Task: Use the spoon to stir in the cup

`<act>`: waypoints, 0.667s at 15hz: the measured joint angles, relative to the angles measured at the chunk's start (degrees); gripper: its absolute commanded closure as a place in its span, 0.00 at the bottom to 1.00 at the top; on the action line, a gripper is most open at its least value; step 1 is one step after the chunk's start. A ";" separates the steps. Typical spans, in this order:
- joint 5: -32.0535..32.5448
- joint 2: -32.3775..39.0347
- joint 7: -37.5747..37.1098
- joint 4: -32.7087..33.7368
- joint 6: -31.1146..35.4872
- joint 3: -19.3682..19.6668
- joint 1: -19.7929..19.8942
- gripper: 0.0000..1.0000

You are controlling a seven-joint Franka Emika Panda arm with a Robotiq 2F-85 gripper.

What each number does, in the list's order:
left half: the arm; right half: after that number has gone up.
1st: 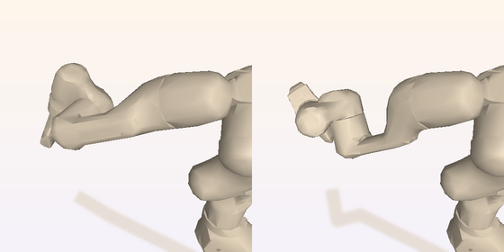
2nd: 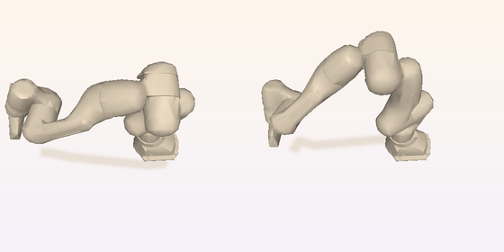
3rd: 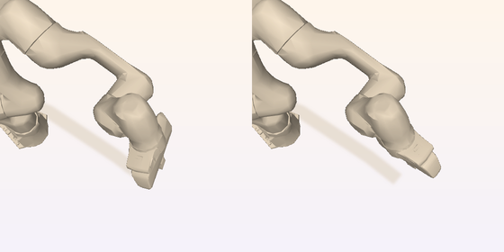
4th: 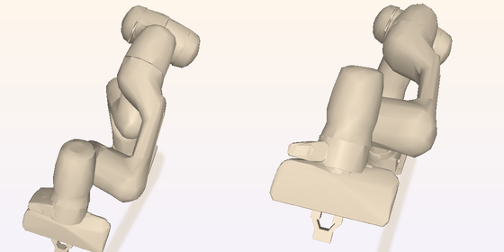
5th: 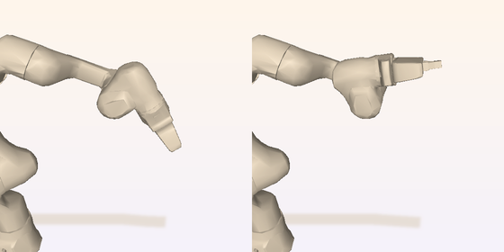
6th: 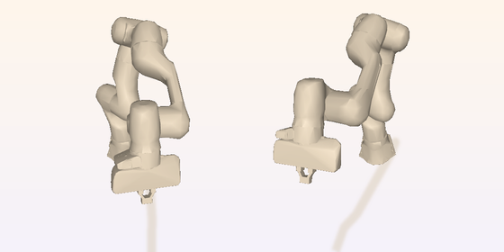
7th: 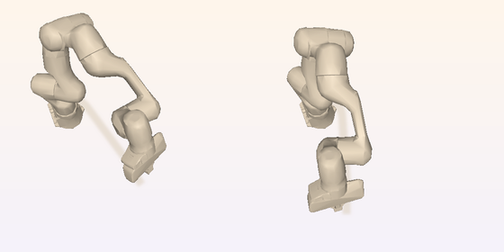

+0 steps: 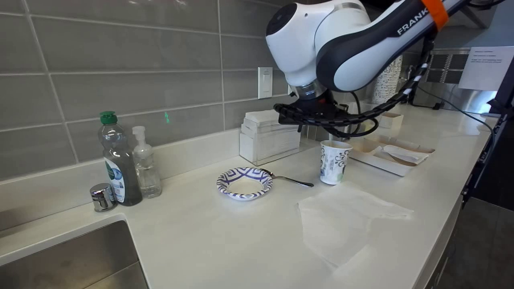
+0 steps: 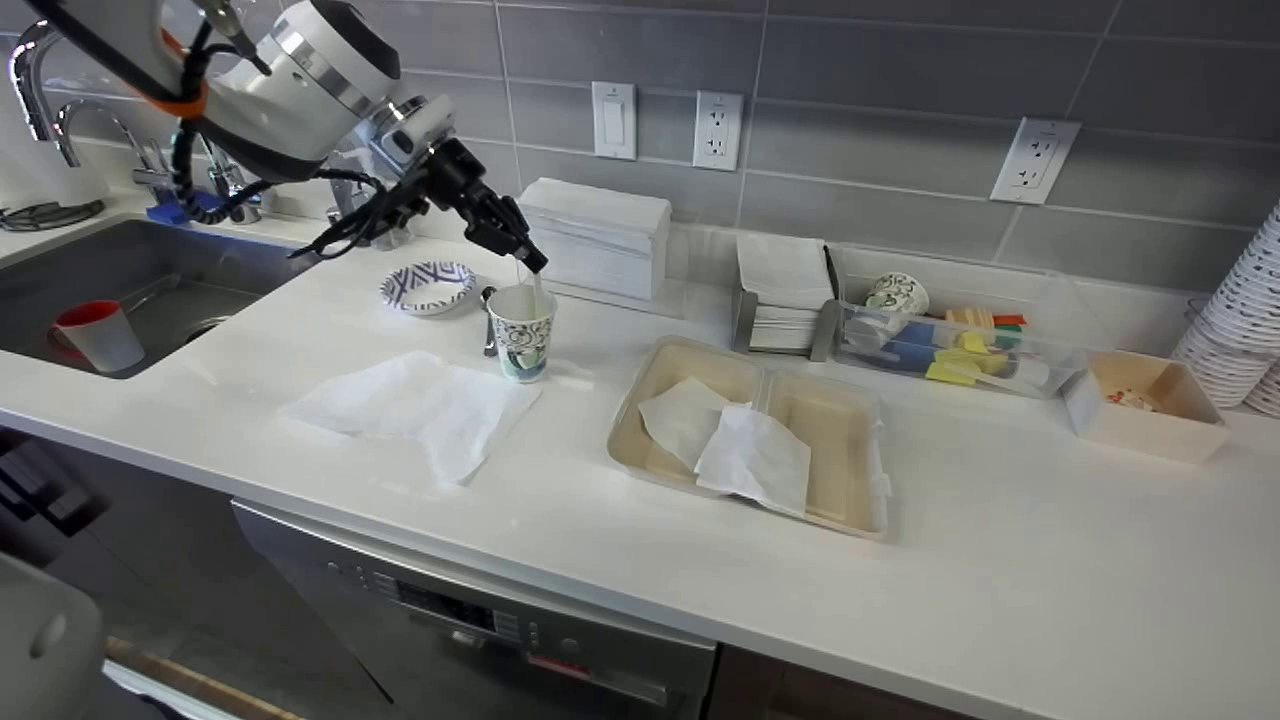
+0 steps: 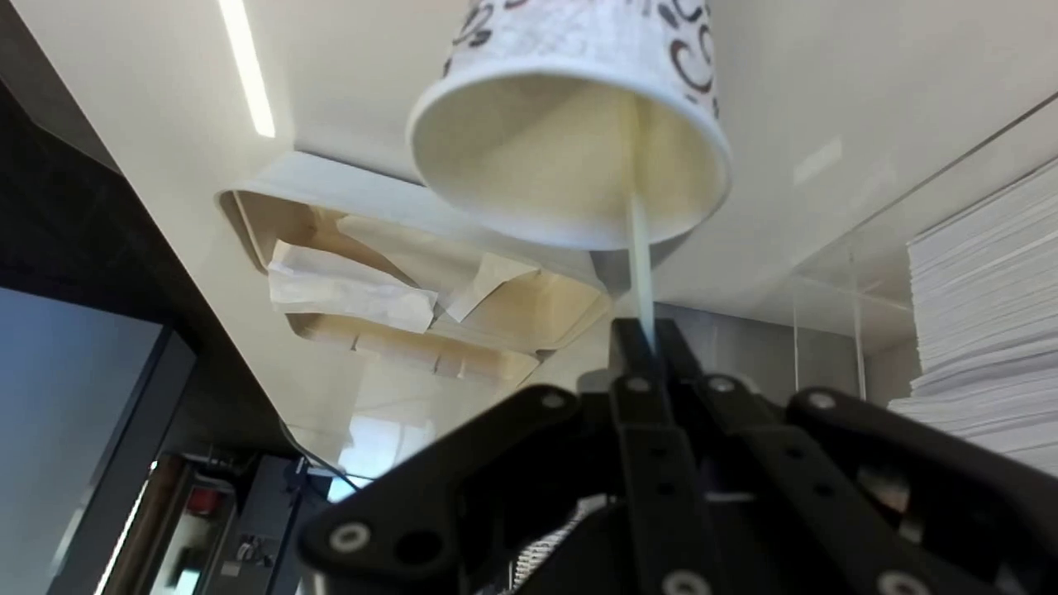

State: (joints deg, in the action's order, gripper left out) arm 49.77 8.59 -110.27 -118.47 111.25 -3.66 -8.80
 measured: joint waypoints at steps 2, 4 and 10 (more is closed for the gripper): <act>0.13 0.21 -0.54 -0.01 0.00 -0.13 -0.02 0.99; 0.13 0.35 -0.68 -0.02 0.01 -0.39 -0.04 0.99; -1.40 0.44 0.02 -0.02 0.27 -1.41 -0.09 0.99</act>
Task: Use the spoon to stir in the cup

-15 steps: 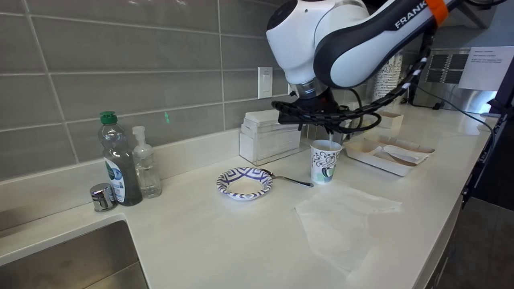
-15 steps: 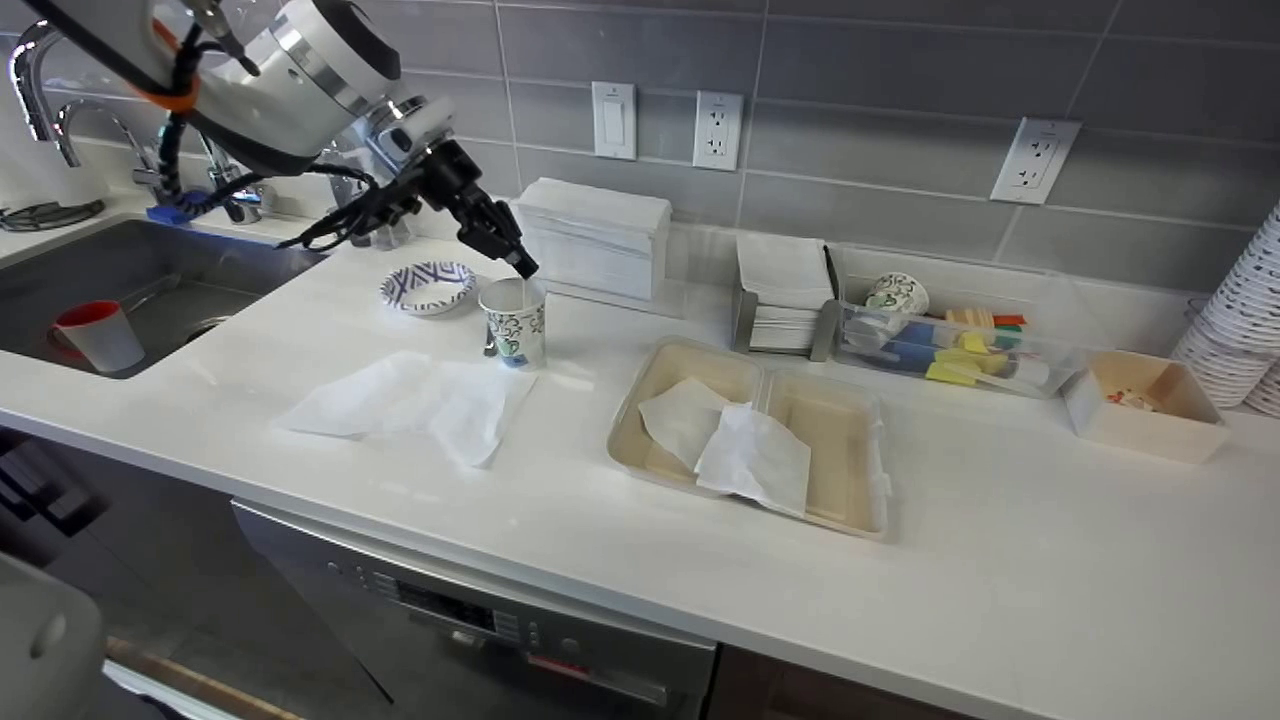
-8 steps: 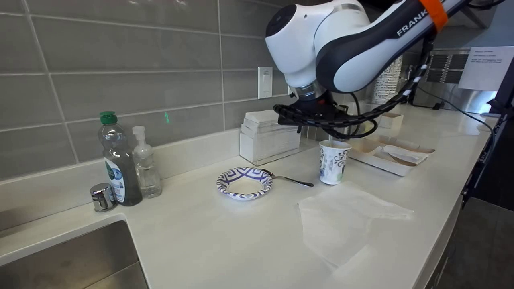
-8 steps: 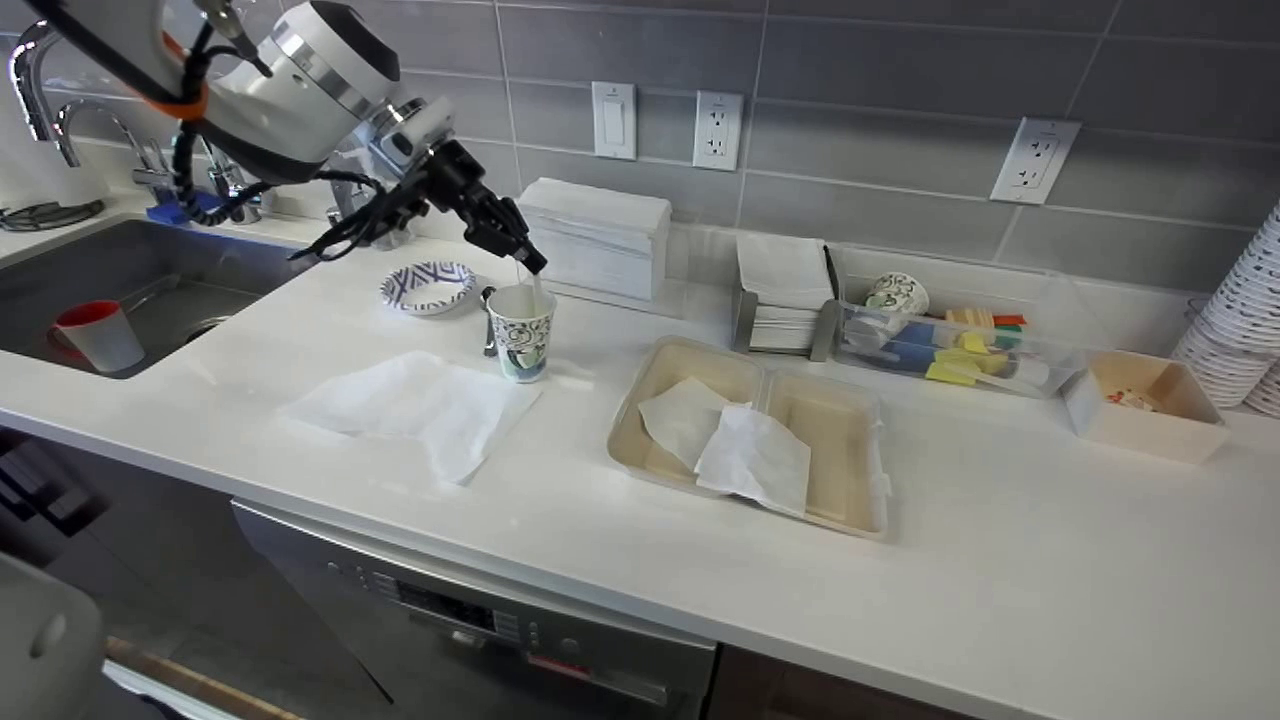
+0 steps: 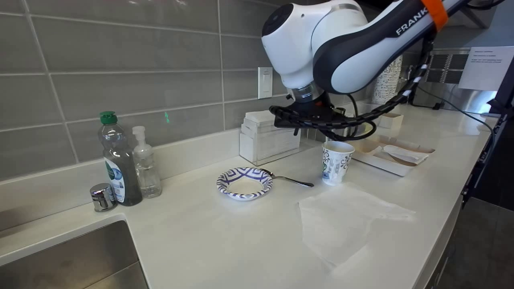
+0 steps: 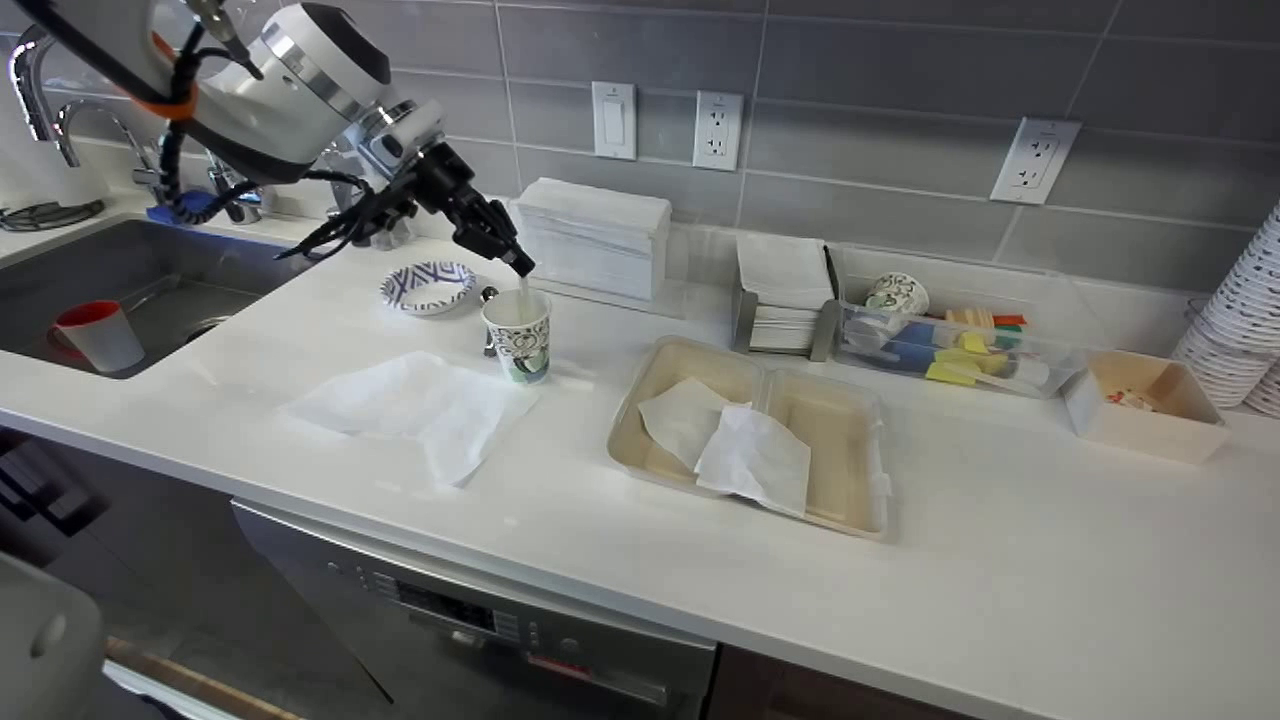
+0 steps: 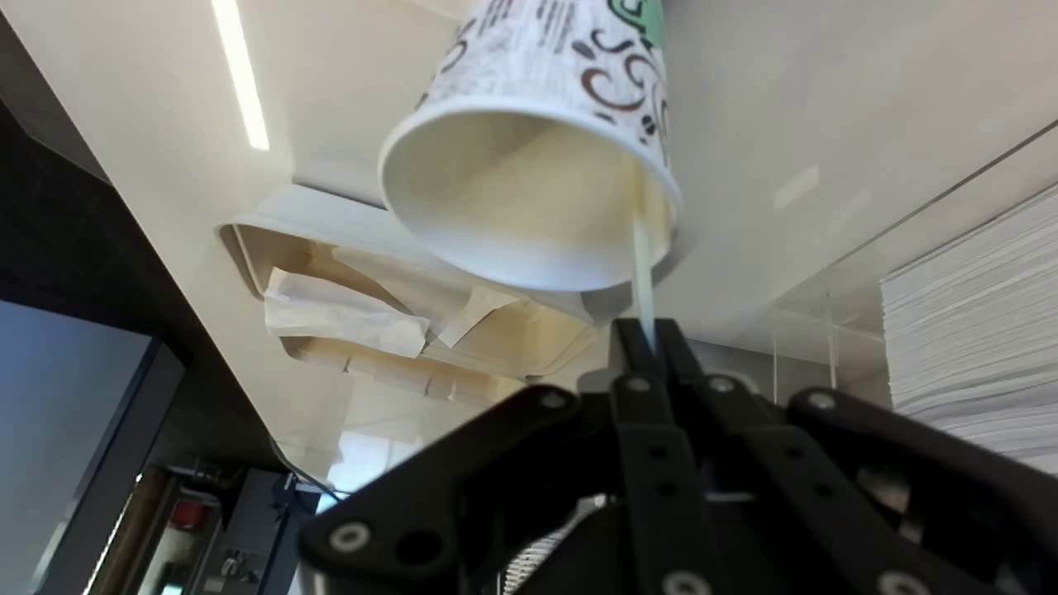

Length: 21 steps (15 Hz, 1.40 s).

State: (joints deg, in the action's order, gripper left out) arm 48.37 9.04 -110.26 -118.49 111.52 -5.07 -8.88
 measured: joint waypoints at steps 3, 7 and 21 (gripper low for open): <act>-1.84 -0.04 1.52 0.00 0.00 -0.21 0.00 0.99; -3.92 -0.44 4.31 0.00 0.00 -0.20 0.01 0.99; -0.33 -0.39 4.29 -0.05 -1.53 0.40 0.06 0.99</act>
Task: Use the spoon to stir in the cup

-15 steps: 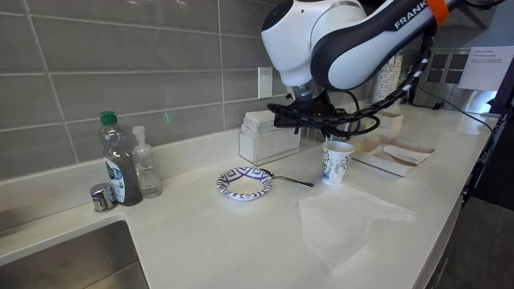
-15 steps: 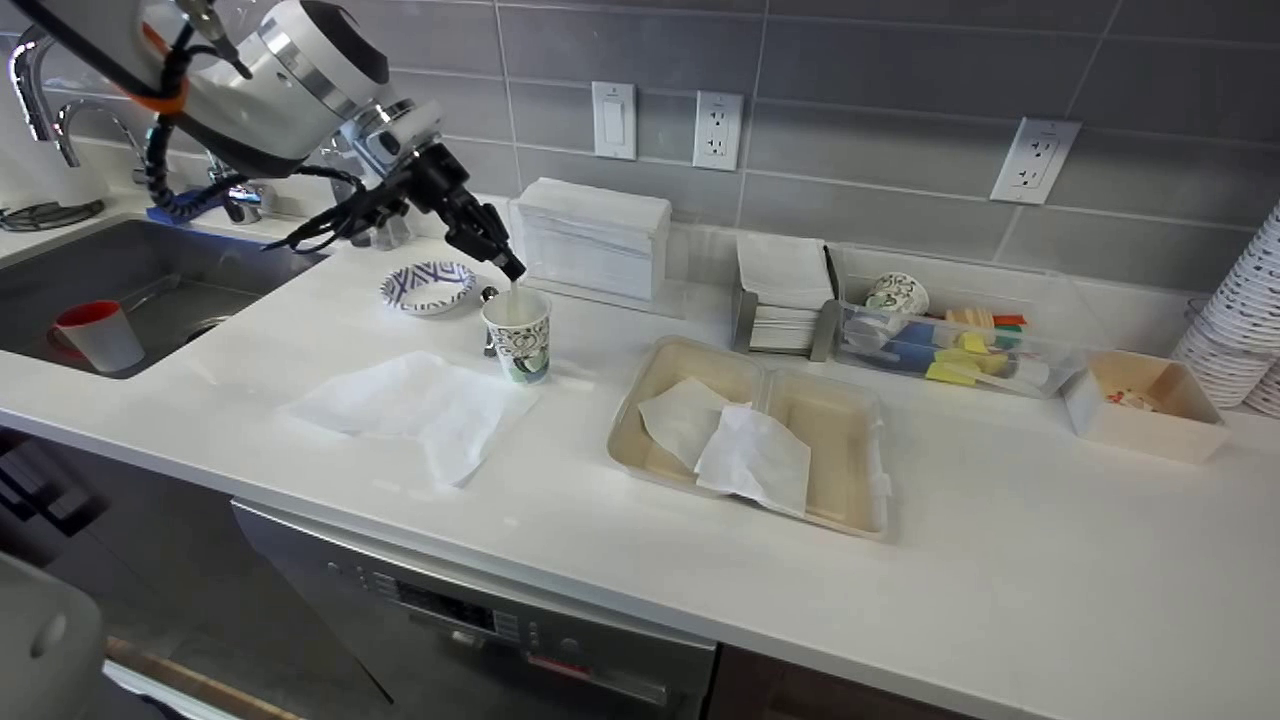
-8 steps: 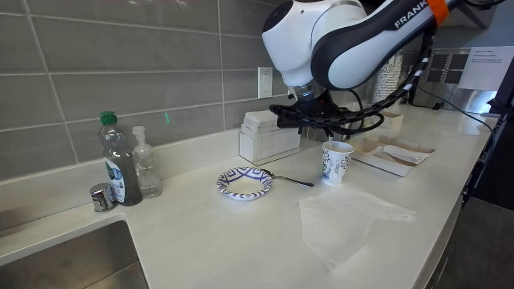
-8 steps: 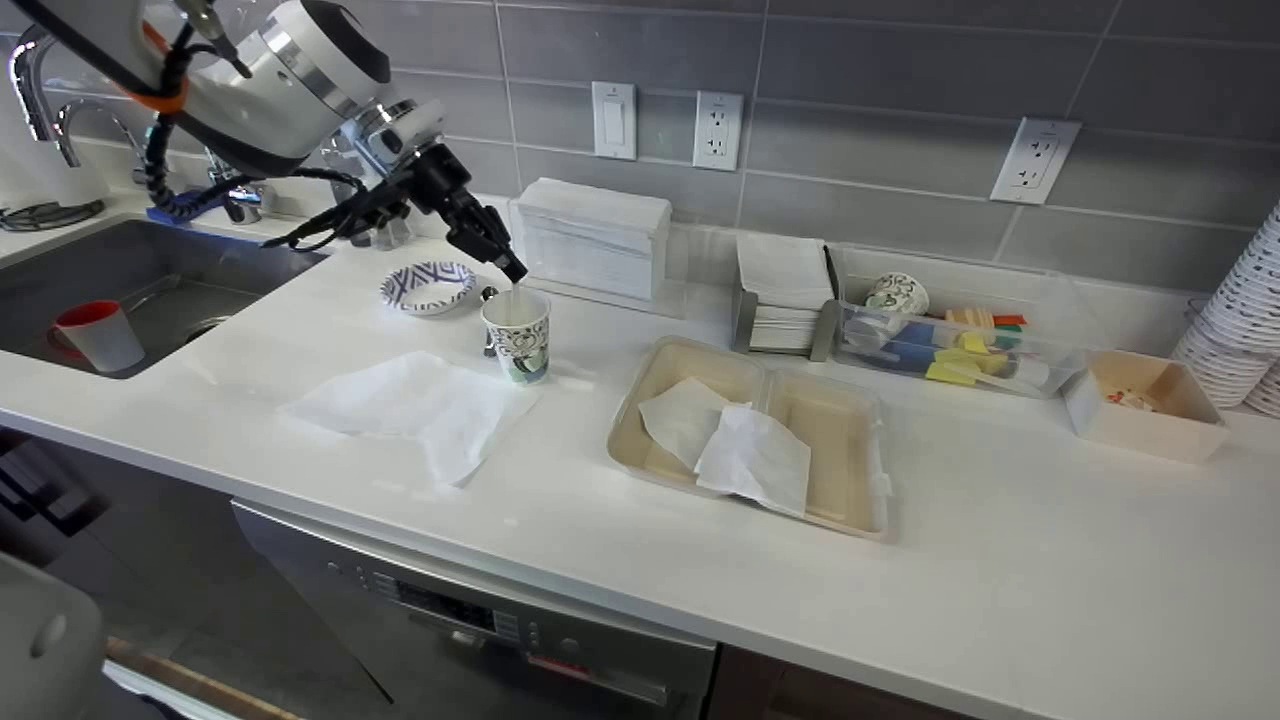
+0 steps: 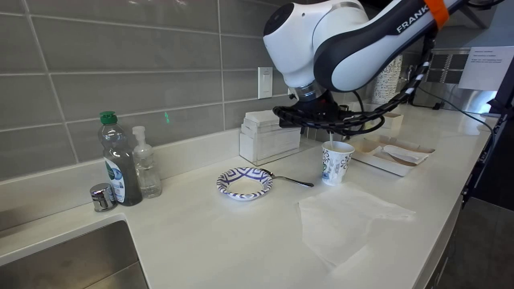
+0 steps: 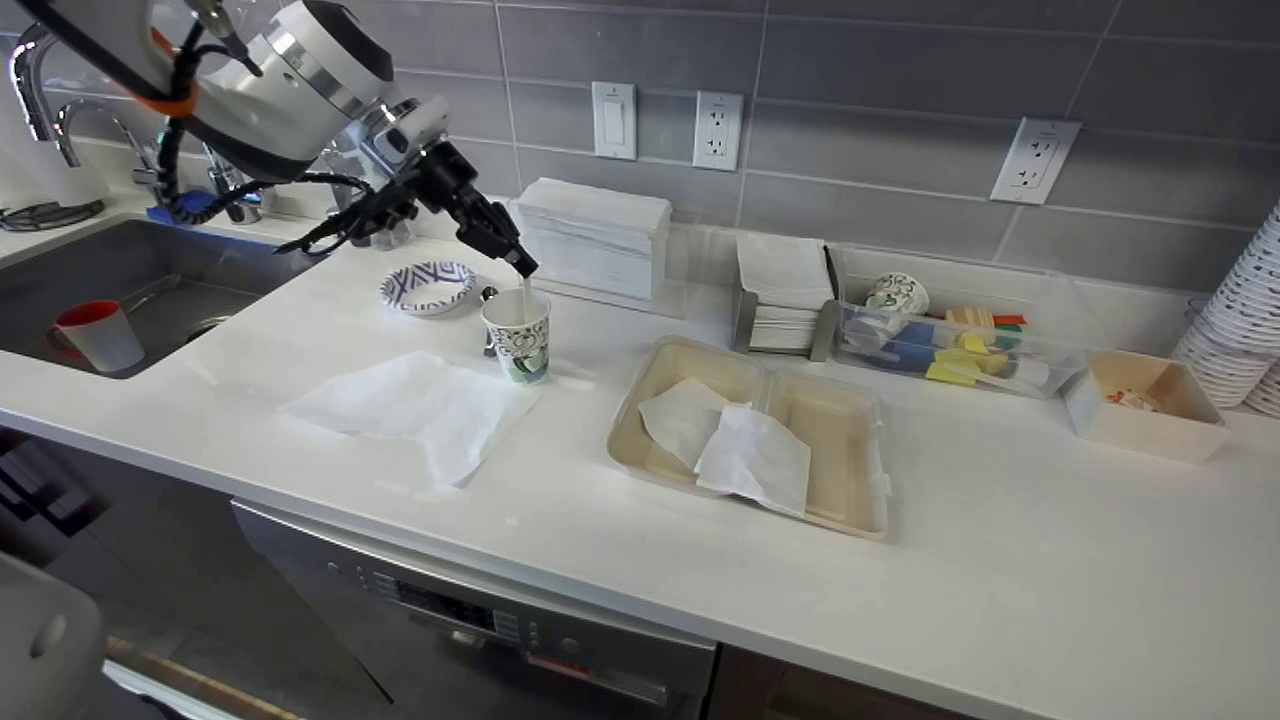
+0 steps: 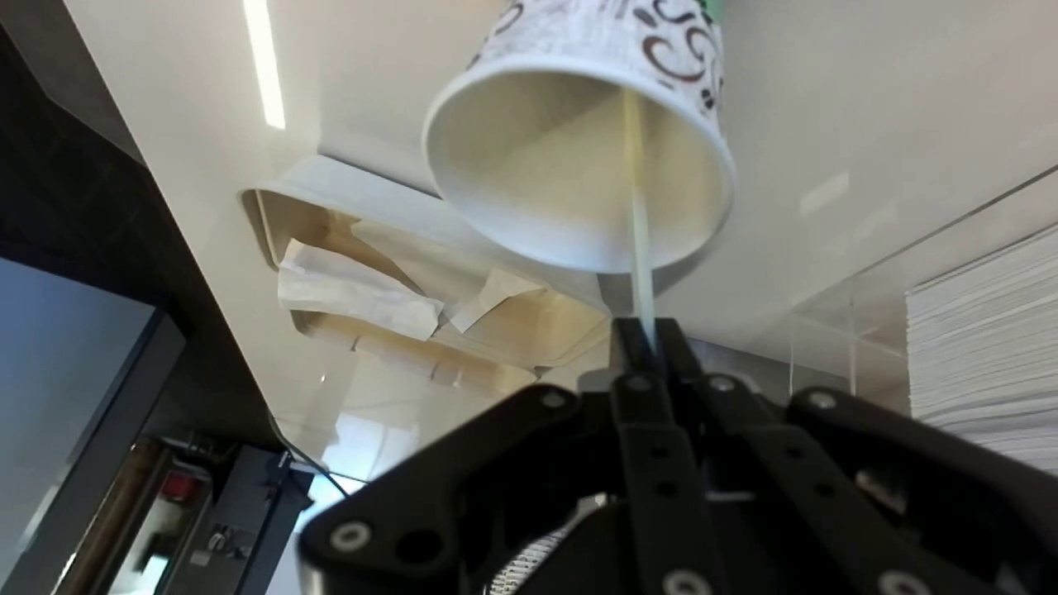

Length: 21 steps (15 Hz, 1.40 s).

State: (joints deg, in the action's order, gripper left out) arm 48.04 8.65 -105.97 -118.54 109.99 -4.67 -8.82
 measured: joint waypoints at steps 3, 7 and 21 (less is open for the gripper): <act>-0.02 0.08 -0.09 -0.01 0.00 0.00 0.03 0.63; -0.35 -0.21 -0.02 0.03 0.02 -0.01 0.04 0.32; -22.15 -11.15 39.16 -3.35 12.03 -0.44 1.61 0.00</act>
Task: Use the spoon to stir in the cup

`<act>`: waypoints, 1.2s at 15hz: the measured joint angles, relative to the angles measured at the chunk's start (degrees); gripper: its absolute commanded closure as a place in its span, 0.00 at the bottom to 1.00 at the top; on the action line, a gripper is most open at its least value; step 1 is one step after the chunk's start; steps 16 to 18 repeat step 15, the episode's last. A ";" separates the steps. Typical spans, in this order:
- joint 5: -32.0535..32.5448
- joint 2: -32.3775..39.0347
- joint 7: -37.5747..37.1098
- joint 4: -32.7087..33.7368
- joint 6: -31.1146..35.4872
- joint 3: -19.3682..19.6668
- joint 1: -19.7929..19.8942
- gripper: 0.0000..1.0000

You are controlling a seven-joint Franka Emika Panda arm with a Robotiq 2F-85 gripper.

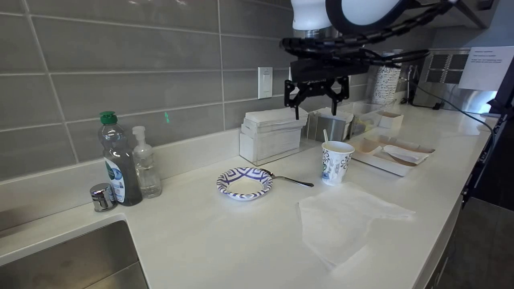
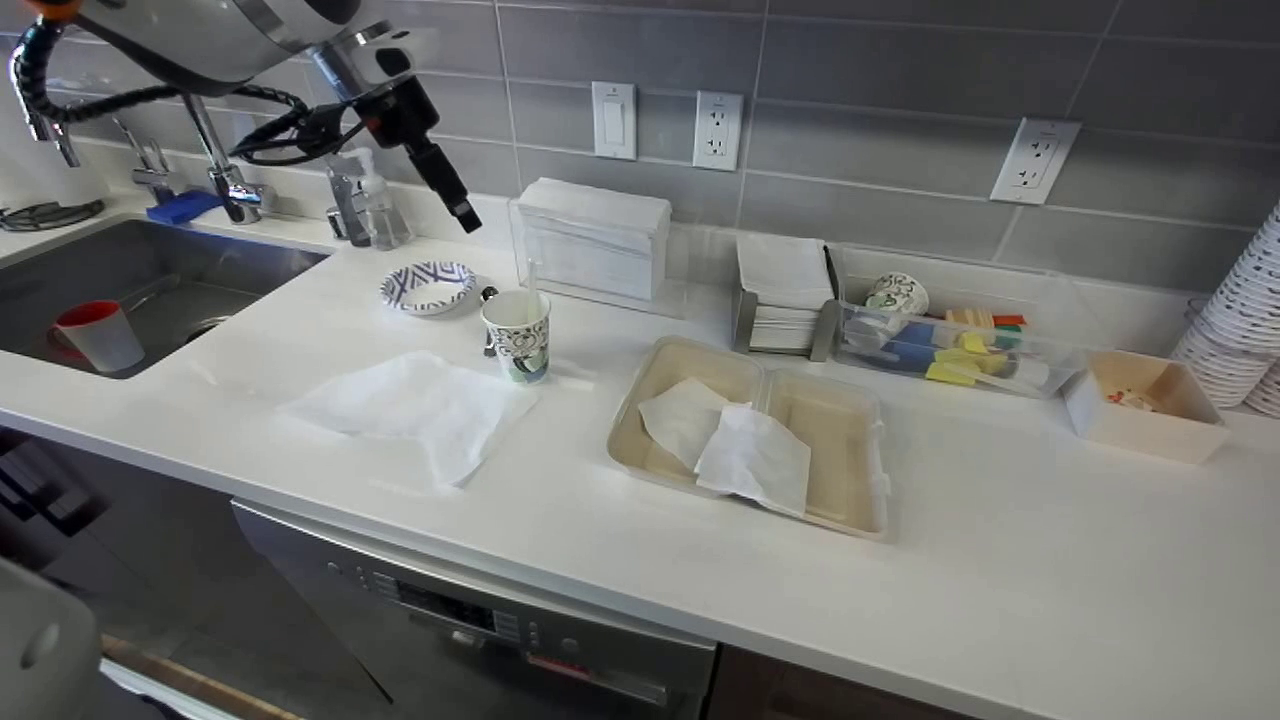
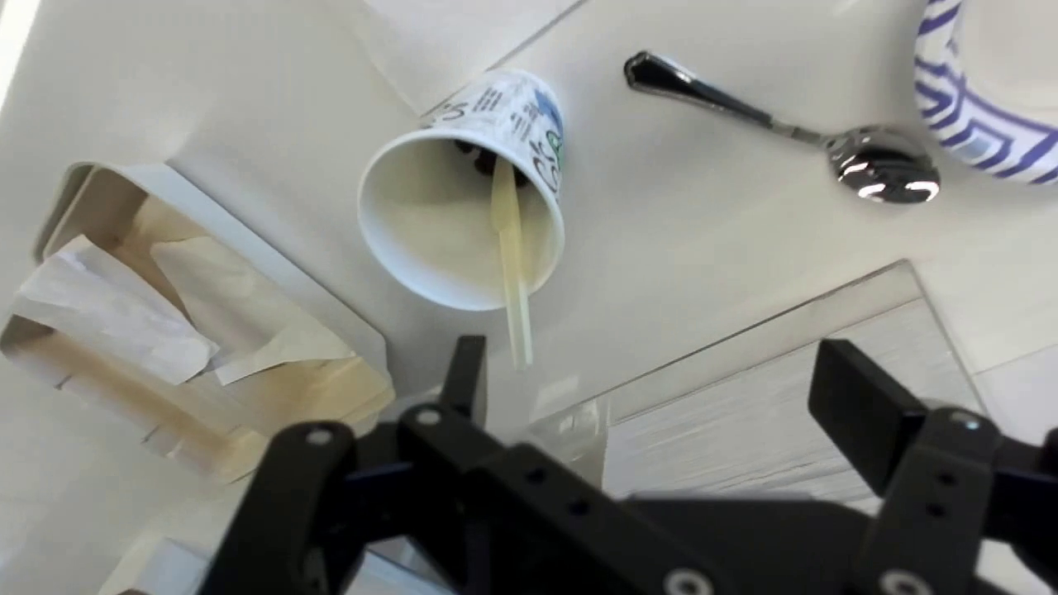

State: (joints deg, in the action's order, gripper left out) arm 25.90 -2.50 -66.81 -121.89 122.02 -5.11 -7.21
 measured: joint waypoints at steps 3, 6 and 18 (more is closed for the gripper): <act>-9.10 -3.14 12.42 -1.41 -0.08 0.32 0.74 0.00; -16.62 -6.32 24.70 -2.65 -3.28 0.90 1.21 0.00; -21.95 -12.73 48.12 -4.61 -16.12 2.55 3.69 0.00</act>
